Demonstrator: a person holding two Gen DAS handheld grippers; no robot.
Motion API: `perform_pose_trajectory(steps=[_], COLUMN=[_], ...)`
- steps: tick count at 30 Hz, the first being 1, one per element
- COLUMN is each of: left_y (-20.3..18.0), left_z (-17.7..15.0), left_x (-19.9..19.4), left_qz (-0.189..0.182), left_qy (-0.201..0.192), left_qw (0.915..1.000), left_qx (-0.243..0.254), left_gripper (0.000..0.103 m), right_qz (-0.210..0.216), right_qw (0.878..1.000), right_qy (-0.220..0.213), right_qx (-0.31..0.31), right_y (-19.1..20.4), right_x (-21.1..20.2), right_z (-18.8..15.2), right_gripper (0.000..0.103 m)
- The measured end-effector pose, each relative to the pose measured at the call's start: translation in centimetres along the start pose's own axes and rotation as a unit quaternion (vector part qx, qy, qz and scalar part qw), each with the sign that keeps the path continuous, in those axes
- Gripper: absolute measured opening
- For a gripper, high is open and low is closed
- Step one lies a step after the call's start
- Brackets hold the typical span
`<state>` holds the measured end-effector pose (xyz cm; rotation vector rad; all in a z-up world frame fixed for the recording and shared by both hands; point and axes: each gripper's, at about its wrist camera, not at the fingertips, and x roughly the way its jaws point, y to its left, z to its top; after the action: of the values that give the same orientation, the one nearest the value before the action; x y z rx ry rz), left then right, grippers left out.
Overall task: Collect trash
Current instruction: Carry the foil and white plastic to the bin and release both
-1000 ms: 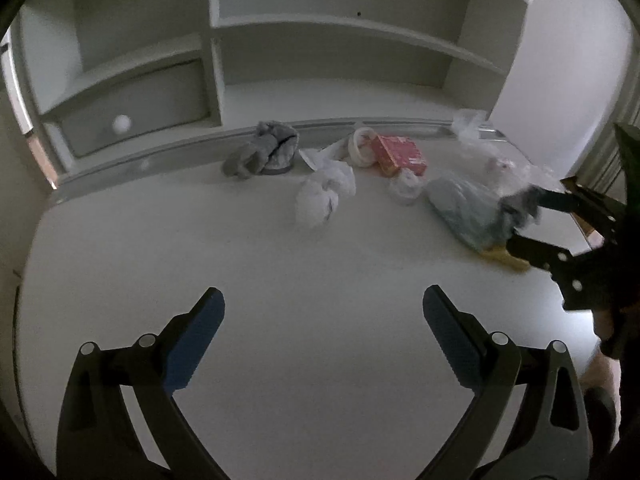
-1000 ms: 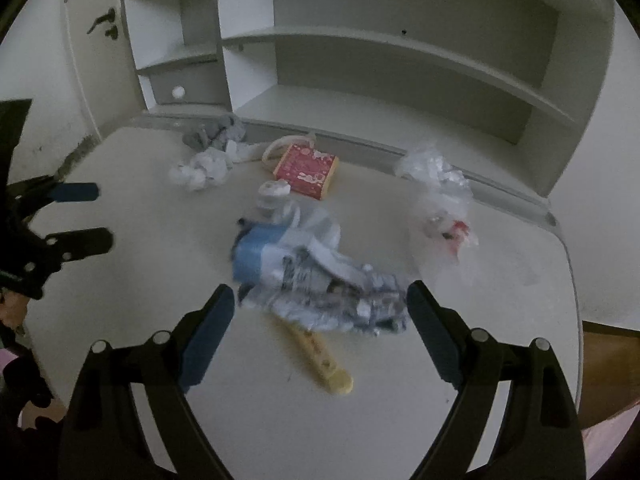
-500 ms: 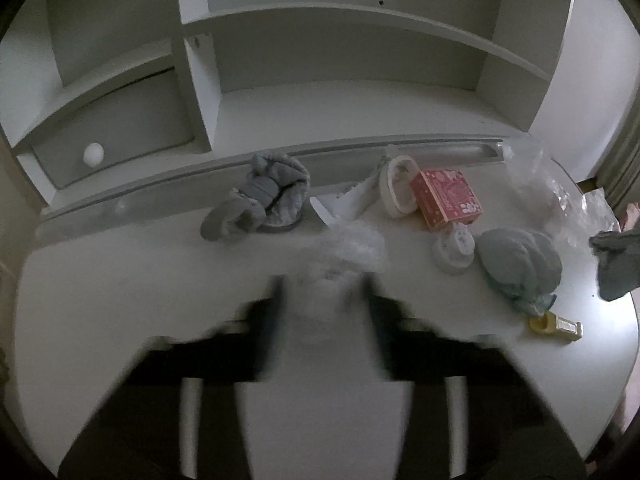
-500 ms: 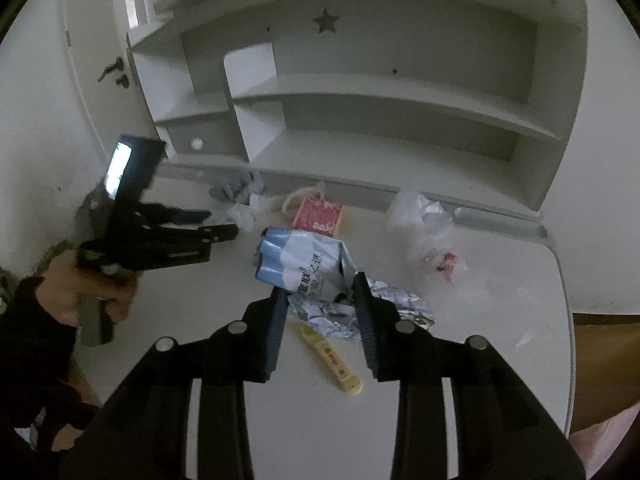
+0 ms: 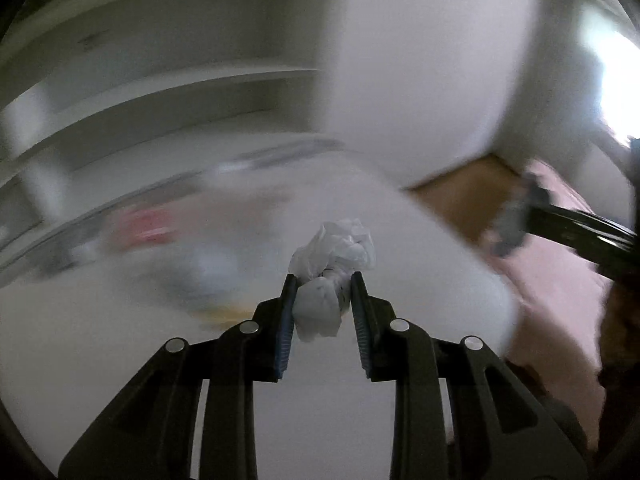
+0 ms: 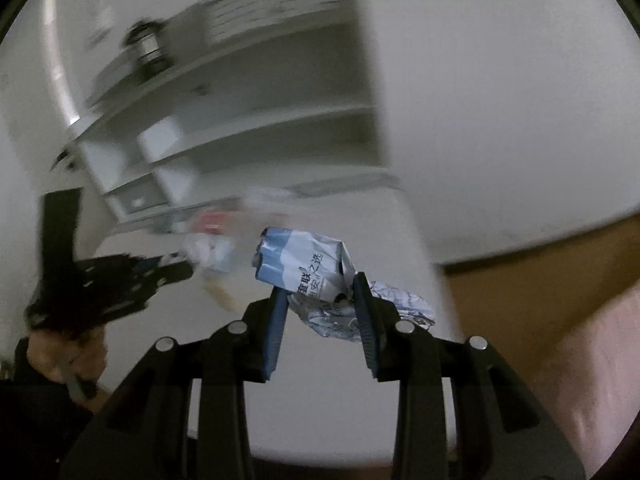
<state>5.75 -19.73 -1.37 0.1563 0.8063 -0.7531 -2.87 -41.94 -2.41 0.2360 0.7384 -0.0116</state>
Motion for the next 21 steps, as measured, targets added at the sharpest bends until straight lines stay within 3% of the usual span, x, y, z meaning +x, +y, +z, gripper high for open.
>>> perform_pose_trajectory(steps=[4, 9, 12, 16, 21], left_y=[-9.7, -20.2, -24.1, -26.2, -28.3], left_z=[-0.5, -2.8, -4.9, -7.3, -10.6], left_x=[3.2, 7.2, 10.2, 15.3, 20.6], left_qz=[-0.075, -0.151, -0.165, -0.173, -0.156], left_qy=[0.021, 0.059, 0.080, 0.125, 0.161], left_qw=[0.9948, 0.9774, 0.9687, 0.9602, 0.9520], left_qx=[0.066, 0.136, 0.168, 0.180, 0.209], left_gripper=[0.026, 0.026, 0.026, 0.026, 0.026], right_qz=[-0.059, -0.109, -0.120, -0.123, -0.117], right_qw=[0.996, 0.982, 0.974, 0.965, 0.953], right_qy=[0.008, 0.040, 0.072, 0.122, 0.169], right_qx=[0.063, 0.147, 0.176, 0.198, 0.222], right_y=[-7.4, -16.1, -19.3, -22.4, -24.9], right_x=[-2.9, -4.3, -3.4, -0.7, 3.2], right_z=[-3.8, -9.9, -13.4, -17.8, -22.0], right_gripper=[0.033, 0.033, 0.033, 0.033, 0.033])
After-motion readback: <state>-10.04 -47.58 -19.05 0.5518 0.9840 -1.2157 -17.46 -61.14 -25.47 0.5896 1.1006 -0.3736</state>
